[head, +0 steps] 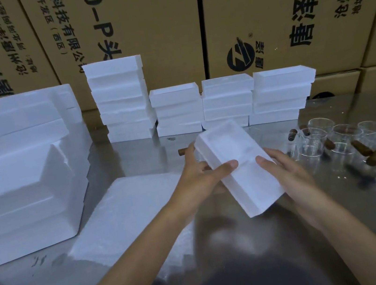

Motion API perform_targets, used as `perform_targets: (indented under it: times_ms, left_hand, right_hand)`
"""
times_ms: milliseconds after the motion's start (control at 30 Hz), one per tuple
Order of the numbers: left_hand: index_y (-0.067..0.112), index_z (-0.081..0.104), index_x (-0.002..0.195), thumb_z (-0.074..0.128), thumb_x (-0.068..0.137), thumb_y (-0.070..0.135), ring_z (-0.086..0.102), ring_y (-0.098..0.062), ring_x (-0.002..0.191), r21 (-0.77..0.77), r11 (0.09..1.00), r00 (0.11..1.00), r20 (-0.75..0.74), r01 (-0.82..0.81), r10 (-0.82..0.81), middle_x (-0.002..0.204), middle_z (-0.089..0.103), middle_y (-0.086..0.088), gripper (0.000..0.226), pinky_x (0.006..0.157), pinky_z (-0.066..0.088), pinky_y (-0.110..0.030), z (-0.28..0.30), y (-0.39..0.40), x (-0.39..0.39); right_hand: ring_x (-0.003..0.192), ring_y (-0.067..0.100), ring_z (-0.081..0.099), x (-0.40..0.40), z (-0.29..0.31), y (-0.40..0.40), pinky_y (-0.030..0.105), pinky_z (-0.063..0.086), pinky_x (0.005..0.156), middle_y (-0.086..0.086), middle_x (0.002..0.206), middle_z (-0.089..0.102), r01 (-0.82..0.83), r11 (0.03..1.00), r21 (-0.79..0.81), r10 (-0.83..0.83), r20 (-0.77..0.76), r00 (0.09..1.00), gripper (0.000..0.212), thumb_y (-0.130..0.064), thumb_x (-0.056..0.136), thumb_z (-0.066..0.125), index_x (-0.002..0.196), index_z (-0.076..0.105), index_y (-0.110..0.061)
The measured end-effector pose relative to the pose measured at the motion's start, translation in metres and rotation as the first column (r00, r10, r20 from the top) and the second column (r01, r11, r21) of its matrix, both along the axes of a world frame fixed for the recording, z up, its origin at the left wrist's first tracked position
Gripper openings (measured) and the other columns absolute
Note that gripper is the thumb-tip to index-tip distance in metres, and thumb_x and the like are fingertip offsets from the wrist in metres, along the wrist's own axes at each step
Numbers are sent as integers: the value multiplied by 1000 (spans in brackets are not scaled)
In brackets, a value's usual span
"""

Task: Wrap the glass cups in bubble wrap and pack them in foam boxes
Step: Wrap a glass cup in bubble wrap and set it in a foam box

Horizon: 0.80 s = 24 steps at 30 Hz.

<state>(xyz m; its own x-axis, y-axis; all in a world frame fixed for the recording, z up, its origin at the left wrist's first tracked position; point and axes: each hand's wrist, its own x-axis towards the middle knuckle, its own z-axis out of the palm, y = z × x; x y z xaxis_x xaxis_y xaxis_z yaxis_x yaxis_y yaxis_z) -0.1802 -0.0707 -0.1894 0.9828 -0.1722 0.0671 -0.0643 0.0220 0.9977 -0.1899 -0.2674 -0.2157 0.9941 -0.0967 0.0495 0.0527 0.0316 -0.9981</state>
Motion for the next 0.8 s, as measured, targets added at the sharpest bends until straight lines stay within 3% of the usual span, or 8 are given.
perform_targets:
  times_ms: [67, 167, 300, 400, 533, 700, 800]
  left_hand:
    - [41, 23, 147, 86, 76, 33, 72, -15, 98, 5, 999, 999, -27, -47, 47, 119, 66, -4, 95, 86, 59, -37, -8, 5, 1]
    - [43, 33, 144, 79, 80, 46, 62, -4, 105, 165, 976, 989, 5, -144, 145, 118, 58, 8, 80, 88, 51, -24, -12, 18, 11]
    - [43, 47, 135, 75, 85, 35, 56, 2, 114, 362, 932, 997, 59, 26, -51, 128, 53, 11, 58, 81, 47, -8, -17, 26, 18]
    - [44, 52, 133, 71, 89, 31, 53, 0, 115, 551, 831, 981, 107, 79, -164, 131, 50, 15, 49, 92, 45, -13, -26, 24, 15]
    - [34, 52, 135, 61, 95, 33, 52, -7, 112, 740, 670, 967, 210, -62, -142, 132, 42, 11, 41, 96, 40, -19, -36, 20, 10]
    - [23, 48, 136, 54, 97, 39, 51, -9, 94, 817, 536, 950, 302, -215, -80, 132, 35, 8, 42, 85, 38, -19, -35, 12, 5]
    - [18, 50, 135, 52, 97, 40, 48, -10, 100, 822, 475, 921, 384, -314, -56, 131, 36, 4, 43, 86, 36, -19, -35, 11, 4]
  right_hand:
    - [106, 17, 69, -2, -2, -5, 43, 54, 94, -7, 112, 74, 2, 998, -64, -3, -15, 1000, 17, -33, 92, 69, 109, 74, -33]
    - [98, 15, 71, -2, -3, -13, 31, 53, 84, -8, 103, 76, -40, 983, -181, 32, -47, 998, 15, -29, 89, 72, 102, 78, -29]
    - [87, -2, 68, 4, -6, -18, 20, 45, 76, -17, 91, 76, -64, 944, -325, 48, -58, 997, 6, -30, 86, 75, 87, 81, -31]
    - [86, -2, 67, 13, -13, -20, 16, 43, 72, -20, 87, 75, -2, 939, -344, -2, -11, 1000, 11, -25, 88, 74, 82, 81, -32]
    - [90, 3, 67, 23, -20, -27, 14, 43, 73, -19, 78, 74, 172, 932, -320, -159, 67, 985, 22, -18, 92, 68, 75, 75, -30]
    - [84, -6, 65, 24, -18, -29, 15, 43, 73, -21, 79, 73, 193, 944, -268, -184, 59, 981, 22, -17, 93, 63, 78, 76, -26]
    - [77, -6, 62, 23, -19, -25, 15, 42, 69, -17, 81, 72, 189, 946, -265, -183, 48, 982, 16, -21, 92, 65, 83, 76, -24]
